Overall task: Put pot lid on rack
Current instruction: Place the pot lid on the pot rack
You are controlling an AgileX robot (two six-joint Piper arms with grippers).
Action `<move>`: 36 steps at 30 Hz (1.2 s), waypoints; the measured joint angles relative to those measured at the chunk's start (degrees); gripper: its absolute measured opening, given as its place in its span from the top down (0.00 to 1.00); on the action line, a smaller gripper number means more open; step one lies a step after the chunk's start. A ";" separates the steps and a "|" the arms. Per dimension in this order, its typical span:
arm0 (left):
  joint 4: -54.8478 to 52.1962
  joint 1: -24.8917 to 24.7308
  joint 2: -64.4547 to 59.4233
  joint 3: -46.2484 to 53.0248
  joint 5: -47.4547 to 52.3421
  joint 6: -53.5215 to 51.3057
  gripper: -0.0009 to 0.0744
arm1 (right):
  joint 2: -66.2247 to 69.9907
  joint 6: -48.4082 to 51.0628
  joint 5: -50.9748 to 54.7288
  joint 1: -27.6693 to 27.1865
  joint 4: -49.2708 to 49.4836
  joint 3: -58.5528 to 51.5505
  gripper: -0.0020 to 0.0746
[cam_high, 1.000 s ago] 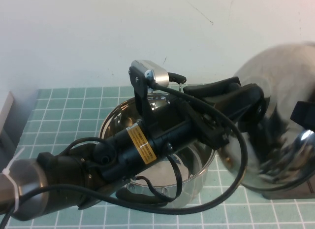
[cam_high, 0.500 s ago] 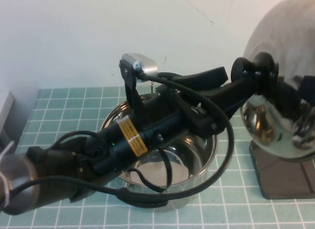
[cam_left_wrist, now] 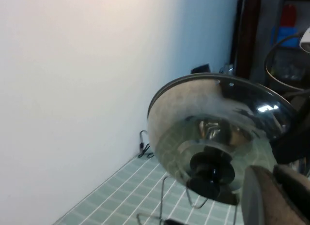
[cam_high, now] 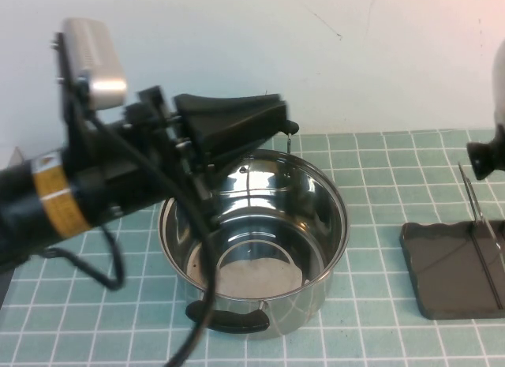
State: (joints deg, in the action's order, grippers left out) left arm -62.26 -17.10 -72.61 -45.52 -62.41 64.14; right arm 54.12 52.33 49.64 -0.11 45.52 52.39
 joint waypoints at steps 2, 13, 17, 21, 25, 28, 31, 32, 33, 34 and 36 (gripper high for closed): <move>-5.23 1.63 4.26 0.40 3.89 3.71 0.98 | 1.73 -0.78 -0.37 0.00 -2.05 0.00 0.88; -31.65 2.74 18.41 1.35 12.89 19.34 0.99 | 13.92 -1.67 -4.52 0.00 -3.03 0.00 0.88; -35.01 2.74 19.12 1.47 14.22 22.66 0.99 | 15.98 -1.91 -5.47 0.00 -2.51 0.00 0.88; -36.20 2.74 19.12 1.47 14.62 24.08 0.99 | 16.56 -1.91 -6.76 0.00 -1.45 0.09 0.84; -36.32 2.74 19.12 1.47 14.62 24.71 0.99 | 16.67 -1.91 -7.30 0.00 -1.20 0.09 0.74; -37.13 2.74 19.12 1.47 14.62 24.93 0.99 | 16.67 -1.91 -7.53 0.00 -1.09 0.09 0.68; -38.84 2.74 19.12 1.47 14.71 25.33 0.99 | 16.67 -1.91 -7.65 0.00 -1.50 0.27 0.67; -39.29 2.74 19.12 1.47 14.71 25.81 0.99 | 16.67 -1.91 -7.65 0.00 -1.75 0.36 0.67; -39.55 2.74 19.12 1.47 14.71 26.29 0.99 | 16.39 -2.12 -7.65 0.00 -2.35 0.51 0.67; -39.68 2.74 19.12 1.47 14.71 26.83 0.99 | 15.84 -2.41 -7.54 0.00 -3.09 0.74 0.67; -39.77 2.74 19.12 1.47 15.28 27.77 0.99 | 14.25 -3.26 -7.54 -0.11 -4.16 1.35 0.67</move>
State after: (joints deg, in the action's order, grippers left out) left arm -102.03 -14.37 -53.49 -44.05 -47.13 91.91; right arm 68.37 49.07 42.10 -0.22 41.36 53.74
